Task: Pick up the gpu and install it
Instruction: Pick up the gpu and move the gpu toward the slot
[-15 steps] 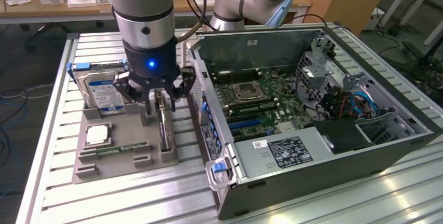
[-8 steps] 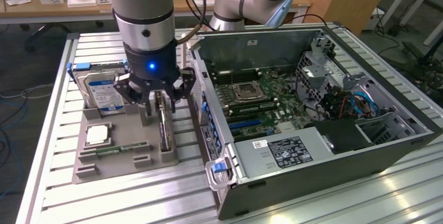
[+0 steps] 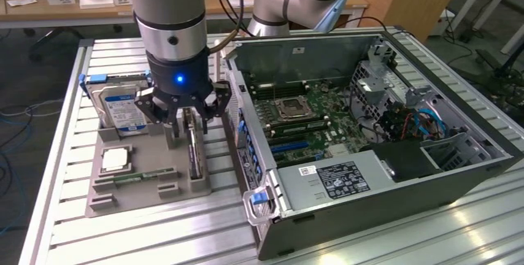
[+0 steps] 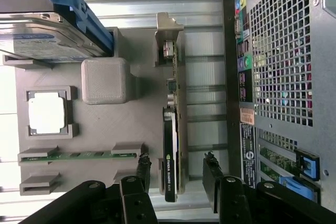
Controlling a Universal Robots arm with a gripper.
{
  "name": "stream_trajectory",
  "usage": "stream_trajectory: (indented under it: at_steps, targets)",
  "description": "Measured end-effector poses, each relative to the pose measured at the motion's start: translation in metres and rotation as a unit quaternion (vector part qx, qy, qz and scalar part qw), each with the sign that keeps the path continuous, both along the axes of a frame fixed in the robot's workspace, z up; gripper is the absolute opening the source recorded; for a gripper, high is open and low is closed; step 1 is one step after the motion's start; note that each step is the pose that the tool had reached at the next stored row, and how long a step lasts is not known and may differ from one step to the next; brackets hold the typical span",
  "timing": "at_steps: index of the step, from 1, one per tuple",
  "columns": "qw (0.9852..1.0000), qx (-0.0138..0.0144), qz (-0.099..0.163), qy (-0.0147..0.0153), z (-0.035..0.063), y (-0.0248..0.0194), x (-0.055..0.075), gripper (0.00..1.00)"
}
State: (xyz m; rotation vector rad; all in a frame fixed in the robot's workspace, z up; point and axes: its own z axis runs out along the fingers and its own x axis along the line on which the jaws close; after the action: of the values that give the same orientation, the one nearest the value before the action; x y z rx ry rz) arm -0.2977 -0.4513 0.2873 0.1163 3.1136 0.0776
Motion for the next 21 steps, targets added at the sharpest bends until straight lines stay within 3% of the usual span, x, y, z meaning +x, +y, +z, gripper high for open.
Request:
stream_trajectory:
  at_steps: [21]
  targets:
    - [1.0, 0.0001, 0.0, -0.0001, -0.0066, 0.0, 0.0, 0.53]
